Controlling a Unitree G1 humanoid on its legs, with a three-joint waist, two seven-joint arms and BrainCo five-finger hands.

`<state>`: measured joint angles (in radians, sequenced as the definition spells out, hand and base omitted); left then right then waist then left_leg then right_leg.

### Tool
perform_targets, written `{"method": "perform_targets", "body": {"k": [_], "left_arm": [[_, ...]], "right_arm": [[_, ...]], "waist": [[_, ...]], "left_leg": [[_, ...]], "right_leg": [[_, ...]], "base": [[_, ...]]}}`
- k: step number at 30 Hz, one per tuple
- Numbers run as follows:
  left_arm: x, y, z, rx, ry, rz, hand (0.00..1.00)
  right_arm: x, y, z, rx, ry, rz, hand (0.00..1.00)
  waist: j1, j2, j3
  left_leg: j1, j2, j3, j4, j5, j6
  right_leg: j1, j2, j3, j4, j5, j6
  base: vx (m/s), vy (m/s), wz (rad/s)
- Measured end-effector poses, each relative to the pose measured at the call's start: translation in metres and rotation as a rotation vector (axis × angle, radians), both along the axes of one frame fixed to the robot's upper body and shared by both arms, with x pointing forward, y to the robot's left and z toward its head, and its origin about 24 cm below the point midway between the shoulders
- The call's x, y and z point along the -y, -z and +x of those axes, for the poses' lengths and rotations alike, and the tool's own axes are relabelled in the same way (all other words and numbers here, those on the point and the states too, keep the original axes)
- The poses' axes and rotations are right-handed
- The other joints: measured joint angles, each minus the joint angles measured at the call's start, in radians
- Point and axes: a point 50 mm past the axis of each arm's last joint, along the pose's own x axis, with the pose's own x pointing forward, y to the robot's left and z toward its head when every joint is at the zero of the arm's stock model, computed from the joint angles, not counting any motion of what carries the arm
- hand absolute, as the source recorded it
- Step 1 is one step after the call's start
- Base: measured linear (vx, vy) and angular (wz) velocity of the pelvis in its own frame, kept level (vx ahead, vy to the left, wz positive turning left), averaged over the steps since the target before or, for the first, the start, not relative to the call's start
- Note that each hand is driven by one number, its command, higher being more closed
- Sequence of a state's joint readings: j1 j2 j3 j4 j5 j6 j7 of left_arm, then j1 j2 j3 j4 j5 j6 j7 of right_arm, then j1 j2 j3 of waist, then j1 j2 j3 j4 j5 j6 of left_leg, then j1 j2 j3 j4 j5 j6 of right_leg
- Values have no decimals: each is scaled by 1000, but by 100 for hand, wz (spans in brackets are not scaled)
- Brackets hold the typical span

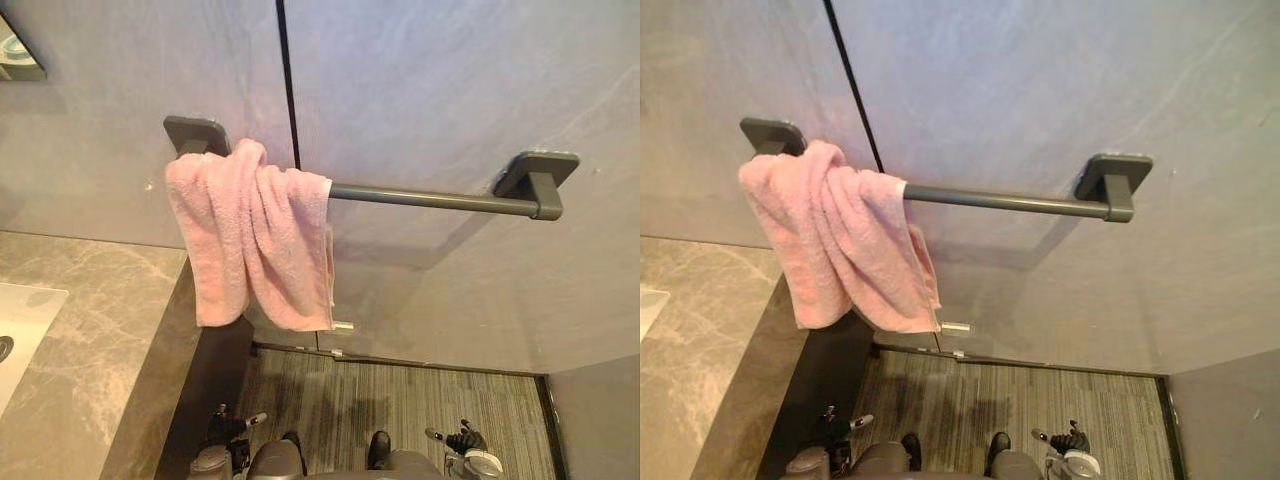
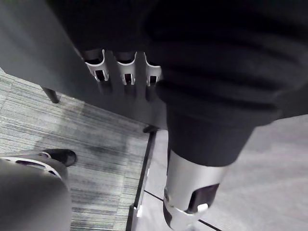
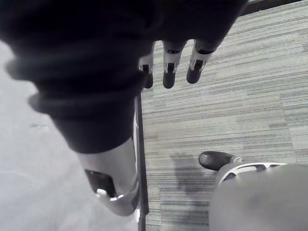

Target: Organize washtable

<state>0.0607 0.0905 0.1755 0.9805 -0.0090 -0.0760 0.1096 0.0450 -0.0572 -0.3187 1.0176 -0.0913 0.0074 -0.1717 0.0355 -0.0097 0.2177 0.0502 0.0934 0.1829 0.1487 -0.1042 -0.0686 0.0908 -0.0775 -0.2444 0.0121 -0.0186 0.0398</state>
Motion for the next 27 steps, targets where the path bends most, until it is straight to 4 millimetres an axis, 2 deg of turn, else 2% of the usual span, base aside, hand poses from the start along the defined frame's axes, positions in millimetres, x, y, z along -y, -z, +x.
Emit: {"method": "perform_targets", "body": {"k": [5, 9, 13, 19, 21, 23, 27], "left_arm": [[-2, -5, 3, 47, -12, 2, 0], [-11, -31, 18, 239, -47, 26, 0], [-15, -51, 23, 369, -69, 34, 0], [-14, -64, 21, 443, -99, 20, 0], [-15, -76, 24, 500, -100, 27, 0], [-16, -83, 25, 536, -102, 30, 0], [-16, -106, 38, 659, -82, 48, 0]], "right_arm": [[9, -1, -2, -13, -6, -23, 0], [10, -2, 0, -4, -24, -32, 0], [15, -4, -2, 7, -24, -50, 0], [16, -5, -3, -1, -48, -66, 0], [17, -7, 0, 15, -52, -76, 0], [18, -7, -1, 16, -52, -78, 0], [17, -8, 2, 21, -54, -77, 0]], "waist": [[-19, 1, -14], [-18, -4, -19], [-19, 6, -32], [-18, 6, -46], [-16, 2, -54], [-16, 1, -70], [-10, 0, -78]], "left_leg": [[3, -7, -46, -45, 19, 8], [16, -18, -65, -85, 48, 10], [15, -30, -102, -115, 53, 7], [6, -35, -142, -123, 52, 7], [13, -34, -155, -127, 59, 0], [20, -33, -158, -125, 66, 8], [35, -35, -162, -131, 66, 9]], "right_leg": [[1, 5, -18, -21, 26, -3], [9, 1, -28, -39, 47, -4], [9, -5, -40, -50, 44, 1], [13, -7, -55, -49, 39, 4], [18, -3, -57, -47, 34, 7], [23, -2, -60, -42, 32, 6], [27, 2, -65, -34, 23, 3]], "base": [[-75, -11, 11], [-140, 9, 8], [-95, -1, 13], [-15, -1, 9], [91, -13, 4], [108, -1, 4], [97, 1, 4]]}}
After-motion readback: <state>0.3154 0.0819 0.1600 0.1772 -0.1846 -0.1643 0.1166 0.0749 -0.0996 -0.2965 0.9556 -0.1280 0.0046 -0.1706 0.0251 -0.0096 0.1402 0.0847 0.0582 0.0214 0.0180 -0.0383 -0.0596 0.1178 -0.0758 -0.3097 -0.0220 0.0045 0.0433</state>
